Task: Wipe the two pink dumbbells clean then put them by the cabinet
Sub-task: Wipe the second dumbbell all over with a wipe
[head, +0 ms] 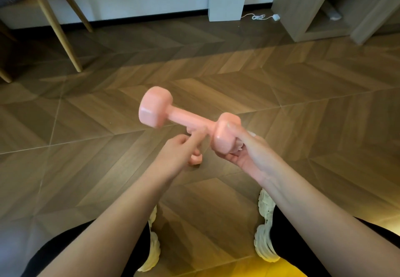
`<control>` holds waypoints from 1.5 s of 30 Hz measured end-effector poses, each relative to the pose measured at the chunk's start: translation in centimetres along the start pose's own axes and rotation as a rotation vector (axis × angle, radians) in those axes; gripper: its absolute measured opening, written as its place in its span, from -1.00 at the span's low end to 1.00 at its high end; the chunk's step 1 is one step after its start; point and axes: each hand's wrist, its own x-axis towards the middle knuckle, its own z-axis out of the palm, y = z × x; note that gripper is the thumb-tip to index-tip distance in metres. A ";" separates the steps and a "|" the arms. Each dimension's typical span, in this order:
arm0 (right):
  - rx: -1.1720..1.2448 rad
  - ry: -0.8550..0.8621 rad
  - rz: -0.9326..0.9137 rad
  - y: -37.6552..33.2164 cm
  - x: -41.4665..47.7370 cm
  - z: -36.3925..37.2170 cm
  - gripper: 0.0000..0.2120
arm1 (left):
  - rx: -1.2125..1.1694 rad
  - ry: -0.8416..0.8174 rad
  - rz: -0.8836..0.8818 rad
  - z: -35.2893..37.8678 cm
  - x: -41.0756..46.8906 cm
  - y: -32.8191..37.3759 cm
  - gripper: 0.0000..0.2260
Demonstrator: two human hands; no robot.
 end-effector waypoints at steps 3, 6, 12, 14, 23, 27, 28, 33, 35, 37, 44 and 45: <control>0.013 -0.069 -0.022 -0.2 -0.4 0.4 -0.55 | -0.481 -0.082 -0.095 0.6 0.9 1.3 -0.48; 0.004 -0.130 -0.030 0.2 -1.0 1.0 -0.56 | -0.719 -0.006 -0.032 1.4 1.1 1.9 -0.77; -0.118 -0.106 -0.067 1.0 -1.6 1.9 -0.43 | -1.147 0.278 -0.024 2.2 1.1 3.1 -0.79; -0.127 -0.122 -0.095 0.9 -1.5 2.1 -0.43 | -1.275 0.277 0.017 1.6 1.3 3.8 -0.75; -0.500 -0.133 -0.521 0.0 -3.3 1.6 -0.46 | -1.360 0.262 -0.067 -0.2 1.8 4.4 -0.66; -0.635 -0.267 -0.756 0.0 -4.2 1.9 -0.68 | -1.395 0.276 -0.074 -0.7 1.9 4.3 -0.65; -0.605 -0.266 -0.788 -0.1 -4.3 2.0 -0.70 | -1.394 0.272 -0.071 -0.7 1.9 4.3 -0.66; -0.399 -0.125 -0.730 -0.3 -4.4 2.6 -0.68 | -1.323 0.245 -0.066 -0.2 1.4 4.3 -0.65; -0.377 -0.058 -0.616 -0.2 -4.1 2.6 -0.64 | -1.314 0.219 -0.066 0.1 1.2 4.3 -0.66; -0.328 -0.027 -0.382 -0.5 -3.8 2.6 -0.42 | -1.308 0.194 -0.061 0.1 1.1 4.4 -0.67; -0.131 -0.404 0.145 -0.2 -3.2 2.6 -0.57 | -1.228 0.111 0.028 0.0 0.6 4.3 -0.65; -0.147 -0.399 0.127 -0.1 -3.2 2.7 -0.58 | -1.223 0.095 0.034 0.0 0.5 4.2 -0.65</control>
